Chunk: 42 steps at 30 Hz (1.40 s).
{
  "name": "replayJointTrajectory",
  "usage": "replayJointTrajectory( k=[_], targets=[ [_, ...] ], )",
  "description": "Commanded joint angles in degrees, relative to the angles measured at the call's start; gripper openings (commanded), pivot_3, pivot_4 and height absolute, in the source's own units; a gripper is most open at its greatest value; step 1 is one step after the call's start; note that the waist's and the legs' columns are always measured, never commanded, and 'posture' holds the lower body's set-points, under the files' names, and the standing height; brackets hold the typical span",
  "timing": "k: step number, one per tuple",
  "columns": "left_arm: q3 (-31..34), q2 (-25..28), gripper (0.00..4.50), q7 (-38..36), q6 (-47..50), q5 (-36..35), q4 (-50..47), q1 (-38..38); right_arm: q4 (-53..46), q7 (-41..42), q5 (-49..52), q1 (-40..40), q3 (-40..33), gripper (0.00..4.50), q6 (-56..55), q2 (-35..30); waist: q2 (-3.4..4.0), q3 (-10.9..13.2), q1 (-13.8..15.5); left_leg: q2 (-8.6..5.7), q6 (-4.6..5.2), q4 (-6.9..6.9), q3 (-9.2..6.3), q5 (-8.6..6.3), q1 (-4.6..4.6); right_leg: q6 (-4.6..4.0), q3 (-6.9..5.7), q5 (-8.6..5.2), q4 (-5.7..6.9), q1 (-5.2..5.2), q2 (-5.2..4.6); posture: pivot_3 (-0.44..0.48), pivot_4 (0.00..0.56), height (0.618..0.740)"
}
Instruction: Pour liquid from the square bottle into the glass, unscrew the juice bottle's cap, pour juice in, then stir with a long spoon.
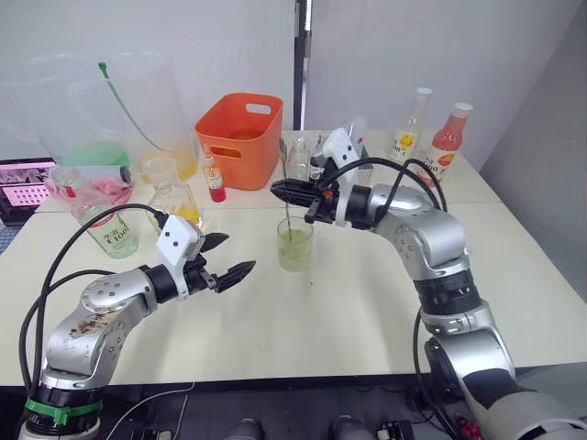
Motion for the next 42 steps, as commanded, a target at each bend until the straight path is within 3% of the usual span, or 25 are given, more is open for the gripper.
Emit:
replayJointTrajectory(
  k=[1,8,16,24,28,34,42],
  targets=[
    [0.23,-0.06,4.48,-0.16,-1.26,0.06,-0.34,-0.81,-1.06,1.74,-0.40,0.36,1.43,0.00,1.77,-2.60,0.00,0.00,0.00,0.00,0.00,0.00,0.01,0.00,0.00,0.00,0.00,0.00,0.00,0.00,0.00,0.000,0.150,0.740],
    [0.05,-0.05,4.48,-0.35,-1.25,0.12,-0.02,-1.30,1.36,-0.08,-3.05,-0.99,1.34,0.00,-1.30,-4.29,-0.01,0.00,0.02,0.00,0.00,0.00,0.01,0.00,0.01,0.00,0.00,0.00,-0.01,0.02,0.01,0.000,0.150,0.740],
    [0.22,0.25,4.48,-0.35,-1.06,0.10,-0.06,-1.42,5.94,-3.14,-4.18,-2.01,0.14,0.00,-7.60,0.66,-0.01,0.00,0.01,0.00,0.00,0.00,0.02,0.00,-0.06,0.00,0.00,0.00,0.00,-0.05,0.00,0.000,0.150,0.740],
    [0.06,0.16,4.48,-0.26,-1.01,0.13,-0.20,-1.47,3.84,-2.93,-1.56,-2.02,-0.35,0.00,-6.49,4.70,-0.01,0.00,0.01,-0.01,0.00,0.00,0.00,0.00,-0.07,0.00,0.00,0.00,0.01,-0.07,-0.01,0.000,0.150,0.740],
    [-0.20,0.05,4.48,-0.30,-1.17,0.27,-0.02,-1.66,0.36,0.84,-0.25,-0.74,1.02,0.00,-2.67,1.93,-0.01,0.00,0.05,0.00,0.00,0.00,-0.01,0.00,-0.10,0.00,-0.01,0.00,0.01,-0.09,0.00,0.000,0.150,0.740],
    [-0.50,-0.15,4.48,-0.36,-1.53,0.42,0.20,-1.82,2.22,2.63,-5.35,-1.43,2.84,0.00,-6.24,-4.32,-0.01,0.00,0.06,-0.01,0.00,0.00,-0.01,0.00,-0.10,0.00,-0.02,0.00,-0.02,-0.08,-0.01,0.000,0.150,0.740],
    [0.28,0.36,4.48,-0.68,-2.04,0.24,-0.19,-0.84,6.60,-1.26,-5.65,-3.41,0.90,0.00,-11.29,0.17,-0.01,0.00,-0.03,0.00,-0.01,0.00,0.00,0.00,-0.09,0.00,-0.01,0.00,0.00,-0.08,0.00,0.000,0.150,0.740]
  ],
)
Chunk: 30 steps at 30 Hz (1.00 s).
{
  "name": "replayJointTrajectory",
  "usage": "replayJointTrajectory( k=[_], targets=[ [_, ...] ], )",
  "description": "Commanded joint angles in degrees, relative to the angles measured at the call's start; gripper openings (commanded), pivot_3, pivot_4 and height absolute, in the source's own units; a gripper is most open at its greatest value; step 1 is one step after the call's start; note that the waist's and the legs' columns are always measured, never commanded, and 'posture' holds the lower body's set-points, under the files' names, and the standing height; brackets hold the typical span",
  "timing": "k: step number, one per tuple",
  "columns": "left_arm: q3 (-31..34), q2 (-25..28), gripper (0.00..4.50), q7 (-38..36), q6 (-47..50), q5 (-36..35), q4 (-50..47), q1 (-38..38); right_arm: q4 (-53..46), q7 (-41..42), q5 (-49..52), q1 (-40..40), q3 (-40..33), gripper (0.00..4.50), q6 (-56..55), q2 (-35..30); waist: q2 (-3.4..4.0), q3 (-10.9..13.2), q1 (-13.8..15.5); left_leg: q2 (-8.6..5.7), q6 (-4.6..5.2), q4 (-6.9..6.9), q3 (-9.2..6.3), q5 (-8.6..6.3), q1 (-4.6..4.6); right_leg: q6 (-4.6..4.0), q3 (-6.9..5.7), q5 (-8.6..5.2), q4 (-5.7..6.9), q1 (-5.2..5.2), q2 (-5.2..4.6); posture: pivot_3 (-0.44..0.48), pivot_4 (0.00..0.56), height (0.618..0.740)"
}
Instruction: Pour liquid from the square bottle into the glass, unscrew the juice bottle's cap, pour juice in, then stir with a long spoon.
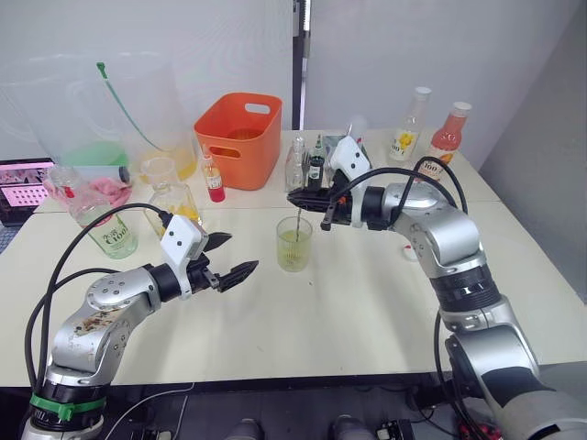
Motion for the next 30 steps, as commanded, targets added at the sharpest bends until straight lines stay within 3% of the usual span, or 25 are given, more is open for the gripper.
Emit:
replayJointTrajectory(
  k=[1,5,9,14,30],
  targets=[
    [1.20,0.51,4.48,-0.20,-1.22,-0.07,-1.34,0.02,0.47,-2.97,-0.21,-2.48,-2.42,0.00,-3.34,2.44,0.00,0.00,0.07,0.00,0.00,0.00,0.00,0.00,-0.01,0.00,0.00,0.00,0.00,0.00,0.00,0.000,0.150,0.740],
    [1.17,0.32,4.48,-0.13,-1.28,-0.12,-1.50,0.30,-2.27,-2.86,2.72,-1.87,-3.40,0.00,-1.03,5.04,0.00,0.00,0.11,-0.01,0.00,0.00,-0.02,0.00,-0.02,0.00,0.00,0.00,0.00,-0.01,-0.02,0.000,0.150,0.740],
    [0.91,0.19,4.48,-0.24,-1.43,-0.07,-1.45,0.42,-6.26,0.56,5.41,-0.56,-3.02,0.00,5.75,1.76,0.00,0.00,0.36,-0.03,0.00,0.00,-0.05,0.00,-0.04,0.00,-0.02,0.00,-0.01,0.00,-0.04,0.000,0.150,0.740],
    [0.45,0.11,4.48,-0.47,-1.68,0.13,-1.09,0.25,-6.46,0.72,5.06,-1.30,-4.76,0.00,6.47,-1.78,0.00,0.00,0.23,-0.03,0.00,0.00,-0.05,0.00,-0.03,0.00,-0.03,0.00,-0.01,0.00,-0.02,0.000,0.150,0.740],
    [1.61,-0.39,4.48,-0.53,-1.09,-1.02,-1.59,0.70,-7.79,-3.79,15.14,-7.30,-12.96,0.00,16.20,-1.36,0.00,0.00,0.17,-0.02,0.00,0.00,-0.04,0.00,-0.05,0.00,-0.03,0.00,0.00,-0.02,-0.02,0.000,0.150,0.740]
  ],
)
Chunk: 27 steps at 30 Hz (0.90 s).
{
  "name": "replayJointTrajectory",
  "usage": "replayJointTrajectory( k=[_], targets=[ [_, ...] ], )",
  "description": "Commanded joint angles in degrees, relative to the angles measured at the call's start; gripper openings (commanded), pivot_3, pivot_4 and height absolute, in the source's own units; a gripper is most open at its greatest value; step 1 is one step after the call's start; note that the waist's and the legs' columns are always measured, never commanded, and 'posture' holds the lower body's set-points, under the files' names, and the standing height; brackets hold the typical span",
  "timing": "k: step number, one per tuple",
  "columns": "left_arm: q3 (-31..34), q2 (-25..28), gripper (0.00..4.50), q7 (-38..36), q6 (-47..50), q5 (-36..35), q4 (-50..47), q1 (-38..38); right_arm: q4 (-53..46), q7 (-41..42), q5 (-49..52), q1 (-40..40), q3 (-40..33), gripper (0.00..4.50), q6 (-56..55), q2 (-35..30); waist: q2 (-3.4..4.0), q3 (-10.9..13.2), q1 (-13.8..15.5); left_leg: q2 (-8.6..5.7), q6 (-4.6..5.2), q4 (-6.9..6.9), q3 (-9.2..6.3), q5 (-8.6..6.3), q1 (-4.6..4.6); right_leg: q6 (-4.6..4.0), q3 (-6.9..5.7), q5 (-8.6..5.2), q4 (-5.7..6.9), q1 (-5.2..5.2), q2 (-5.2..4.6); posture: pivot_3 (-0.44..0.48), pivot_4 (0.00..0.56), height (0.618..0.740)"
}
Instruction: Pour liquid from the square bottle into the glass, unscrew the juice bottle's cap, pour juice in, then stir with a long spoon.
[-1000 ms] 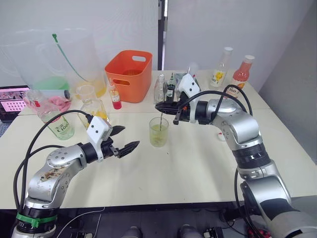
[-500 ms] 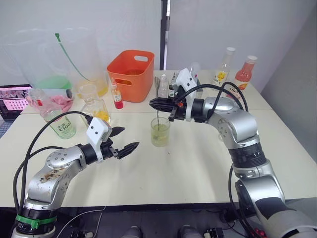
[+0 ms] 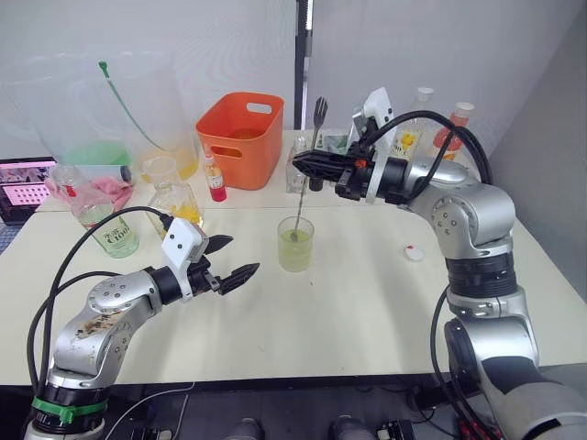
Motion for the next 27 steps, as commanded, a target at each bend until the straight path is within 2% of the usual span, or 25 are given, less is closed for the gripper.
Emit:
replayJointTrajectory(
  k=[1,20,27],
  targets=[
    [1.52,0.38,4.48,-0.12,-0.92,-0.72,-1.66,0.02,-2.42,-1.14,2.36,-2.17,-2.37,0.00,1.17,-0.66,0.00,0.00,0.01,0.00,0.00,0.00,0.00,0.00,0.00,0.00,0.00,0.00,0.00,0.00,0.00,0.000,0.150,0.740],
    [2.90,0.91,4.48,-0.62,-1.23,-1.75,-3.01,-0.55,-5.03,-3.90,1.19,-1.16,0.60,0.00,2.69,-3.00,0.00,0.00,-0.02,0.00,0.00,0.00,0.00,0.00,0.00,0.00,0.00,0.00,-0.01,0.01,0.00,0.000,0.150,0.740],
    [2.40,0.95,4.48,0.33,-0.48,-1.97,-3.11,-2.06,-4.77,-8.02,-0.68,-4.16,-0.83,0.00,1.79,-3.12,0.00,0.00,0.00,-0.01,0.00,0.00,0.00,0.00,-0.01,0.00,0.00,0.00,-0.01,0.01,-0.01,0.000,0.150,0.740]
  ],
)
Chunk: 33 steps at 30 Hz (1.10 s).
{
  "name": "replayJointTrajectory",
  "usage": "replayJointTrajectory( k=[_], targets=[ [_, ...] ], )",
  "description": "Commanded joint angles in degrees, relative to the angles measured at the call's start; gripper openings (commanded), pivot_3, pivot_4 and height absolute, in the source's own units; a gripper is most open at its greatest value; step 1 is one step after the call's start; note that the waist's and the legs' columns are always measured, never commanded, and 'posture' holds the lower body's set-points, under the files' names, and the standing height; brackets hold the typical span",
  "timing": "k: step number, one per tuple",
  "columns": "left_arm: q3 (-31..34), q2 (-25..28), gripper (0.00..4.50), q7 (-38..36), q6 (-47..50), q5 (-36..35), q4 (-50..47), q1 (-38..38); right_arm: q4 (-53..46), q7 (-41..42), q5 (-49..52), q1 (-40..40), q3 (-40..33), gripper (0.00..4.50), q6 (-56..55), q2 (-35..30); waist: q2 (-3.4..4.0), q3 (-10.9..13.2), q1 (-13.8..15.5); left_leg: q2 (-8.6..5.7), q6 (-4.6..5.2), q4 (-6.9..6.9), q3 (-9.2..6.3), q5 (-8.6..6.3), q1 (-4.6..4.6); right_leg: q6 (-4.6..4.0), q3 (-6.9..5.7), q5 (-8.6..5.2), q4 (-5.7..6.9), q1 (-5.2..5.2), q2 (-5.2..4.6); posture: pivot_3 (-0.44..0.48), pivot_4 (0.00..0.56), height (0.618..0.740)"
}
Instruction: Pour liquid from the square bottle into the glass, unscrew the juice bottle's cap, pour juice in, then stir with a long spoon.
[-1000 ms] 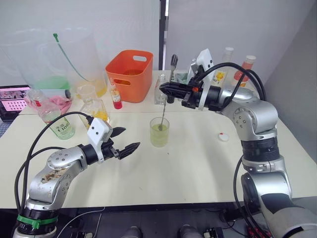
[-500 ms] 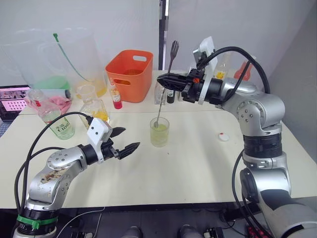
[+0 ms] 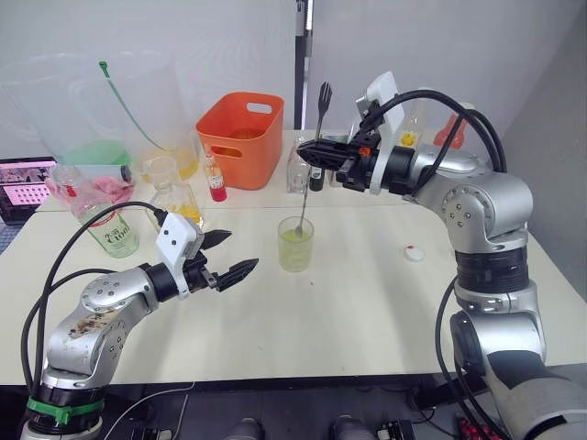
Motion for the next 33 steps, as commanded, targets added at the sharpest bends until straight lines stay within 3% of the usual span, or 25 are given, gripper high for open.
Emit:
replayJointTrajectory(
  k=[1,9,13,17,25,29,33],
  targets=[
    [0.95,0.65,4.48,-0.18,-0.63,-0.75,-1.98,-1.44,-0.53,-1.05,0.77,-4.46,-2.68,0.00,-0.02,-0.83,0.00,0.00,-0.06,0.00,0.00,0.00,0.00,0.00,0.00,0.00,0.00,0.00,0.01,0.00,0.00,0.000,0.150,0.740],
    [3.95,0.81,4.48,-0.45,-2.49,-2.13,-1.00,-5.57,7.27,4.18,3.95,-13.12,-4.21,0.00,9.71,-9.39,-0.01,0.02,0.22,-0.01,0.01,0.00,0.00,0.00,-0.13,0.00,-0.05,0.00,-0.07,-0.05,-0.02,0.000,0.150,0.740],
    [4.08,1.81,4.48,-3.39,-1.18,-4.85,-4.18,-3.32,11.50,10.91,2.37,-17.43,3.13,0.00,20.09,-19.97,0.02,0.07,0.28,-0.01,0.01,0.00,0.02,0.00,-0.21,0.00,-0.05,0.00,-0.08,-0.10,-0.02,0.000,0.150,0.740],
    [4.50,2.64,4.48,-3.49,-1.02,-5.18,-4.44,-1.46,15.96,15.64,2.98,-20.27,10.13,0.00,29.90,-24.49,0.04,0.09,-0.11,-0.02,0.05,-0.03,0.09,-0.03,-0.28,0.00,-0.01,0.00,-0.12,-0.23,-0.06,0.000,0.150,0.740],
    [3.88,2.10,4.48,-0.41,-4.21,-0.48,-3.82,-0.82,27.33,16.85,-4.66,-17.38,23.06,0.00,31.16,-22.10,0.05,0.11,-0.07,0.04,0.02,0.05,0.32,0.01,-0.29,0.00,0.04,0.00,-0.03,-0.33,-0.06,0.000,0.150,0.740],
    [5.03,2.44,4.48,1.05,-4.60,1.17,-4.31,0.90,29.10,17.20,-6.68,-16.26,25.84,0.00,30.29,-19.67,0.05,0.10,-0.17,0.02,0.01,0.09,0.34,0.01,-0.79,-0.01,0.07,0.02,0.16,-0.97,-0.08,0.000,0.150,0.740],
    [7.13,2.10,4.48,2.87,-3.58,0.50,-8.50,5.01,38.53,14.93,-11.41,-15.23,27.44,0.00,24.42,-13.93,0.04,0.10,-0.25,0.02,0.01,0.09,0.35,0.01,-0.83,-0.03,0.09,0.03,0.16,-1.00,-0.10,0.000,0.150,0.740]
  ],
)
